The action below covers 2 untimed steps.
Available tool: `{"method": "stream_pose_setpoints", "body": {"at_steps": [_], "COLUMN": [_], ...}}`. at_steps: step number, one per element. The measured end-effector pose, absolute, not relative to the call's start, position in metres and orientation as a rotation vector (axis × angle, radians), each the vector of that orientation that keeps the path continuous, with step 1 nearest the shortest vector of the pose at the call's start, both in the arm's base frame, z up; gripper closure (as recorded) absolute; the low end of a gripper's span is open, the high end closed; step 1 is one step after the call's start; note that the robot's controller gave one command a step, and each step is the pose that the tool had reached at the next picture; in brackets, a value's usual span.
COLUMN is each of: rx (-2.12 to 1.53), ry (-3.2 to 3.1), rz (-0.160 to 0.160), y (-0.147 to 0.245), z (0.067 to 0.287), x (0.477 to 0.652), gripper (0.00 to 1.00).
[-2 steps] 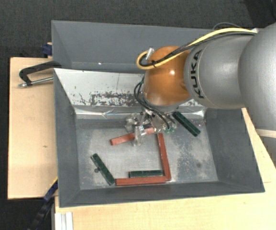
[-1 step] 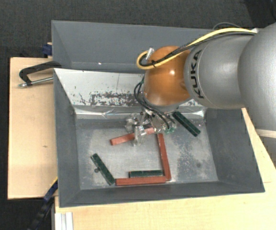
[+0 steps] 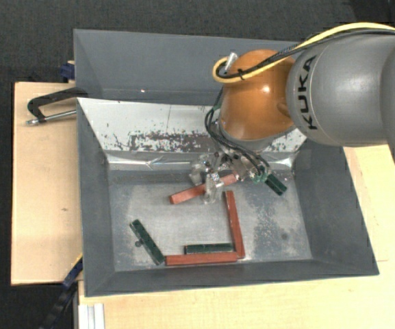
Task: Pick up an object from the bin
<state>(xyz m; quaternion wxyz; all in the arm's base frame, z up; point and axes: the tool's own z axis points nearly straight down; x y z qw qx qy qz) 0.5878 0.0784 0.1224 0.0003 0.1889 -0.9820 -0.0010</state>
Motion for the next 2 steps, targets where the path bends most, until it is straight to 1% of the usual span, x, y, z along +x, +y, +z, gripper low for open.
{"method": "stream_pose_setpoints", "body": {"at_steps": [1, 2], "rx": [0.634, 0.629], "ry": [-3.080, -3.082], "rz": [-0.001, -0.002], "y": [0.092, 0.089], "z": [0.192, 0.260], "x": [0.581, 0.587], "gripper": [1.00, 1.00]}}
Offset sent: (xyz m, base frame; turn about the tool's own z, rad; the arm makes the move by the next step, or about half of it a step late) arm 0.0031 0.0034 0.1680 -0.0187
